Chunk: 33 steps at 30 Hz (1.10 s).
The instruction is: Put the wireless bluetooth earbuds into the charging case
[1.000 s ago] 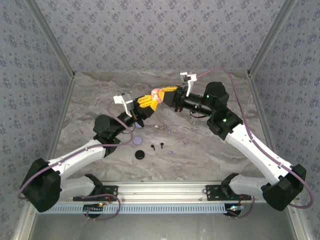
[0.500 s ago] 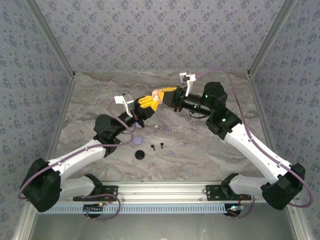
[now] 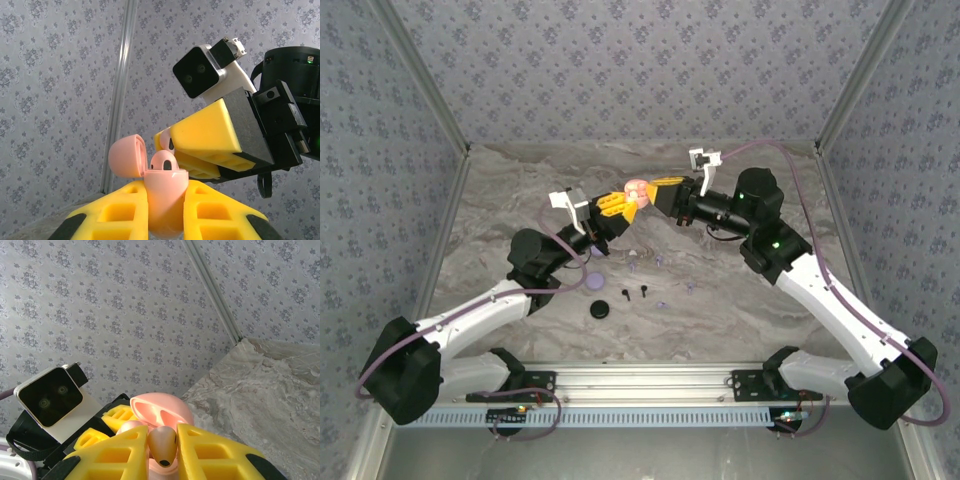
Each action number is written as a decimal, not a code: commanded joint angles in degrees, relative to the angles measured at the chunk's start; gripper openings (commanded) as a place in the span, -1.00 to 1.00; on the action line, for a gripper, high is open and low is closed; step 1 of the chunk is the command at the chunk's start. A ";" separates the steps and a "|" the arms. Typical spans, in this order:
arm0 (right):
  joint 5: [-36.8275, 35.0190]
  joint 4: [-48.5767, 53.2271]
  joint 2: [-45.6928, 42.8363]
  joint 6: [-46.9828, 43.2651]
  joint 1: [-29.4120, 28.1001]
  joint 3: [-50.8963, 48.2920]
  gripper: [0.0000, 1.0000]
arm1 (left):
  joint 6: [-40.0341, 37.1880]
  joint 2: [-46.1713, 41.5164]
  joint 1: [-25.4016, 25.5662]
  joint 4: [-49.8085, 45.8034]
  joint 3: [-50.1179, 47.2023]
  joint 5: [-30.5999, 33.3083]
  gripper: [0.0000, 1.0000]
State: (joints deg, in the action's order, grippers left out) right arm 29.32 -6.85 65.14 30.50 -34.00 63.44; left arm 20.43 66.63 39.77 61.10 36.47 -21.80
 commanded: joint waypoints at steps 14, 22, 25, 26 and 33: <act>-0.76 1.71 -1.29 1.58 1.47 -1.73 -0.58 | -1.09 -1.96 0.10 3.10 0.53 0.41 -1.00; 0.38 0.17 -1.25 3.10 1.65 0.10 -0.58 | -2.87 -1.59 0.09 1.24 0.51 -0.52 -1.00; 1.04 -0.26 -1.53 4.11 1.71 0.39 -0.59 | -3.32 -1.57 0.12 1.13 0.36 -0.58 -1.00; 1.10 -0.50 -1.58 4.50 1.68 0.38 -0.59 | -3.44 -1.50 0.13 1.04 0.36 -0.75 -1.00; 2.22 -3.05 -1.19 7.66 1.70 0.43 -0.59 | -3.66 -0.91 0.09 0.91 0.78 -2.28 -1.00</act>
State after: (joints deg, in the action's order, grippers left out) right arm 29.95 -7.07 64.29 35.57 -32.58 62.50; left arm 17.63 66.63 39.77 60.03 36.21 -22.31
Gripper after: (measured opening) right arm 0.208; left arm 0.149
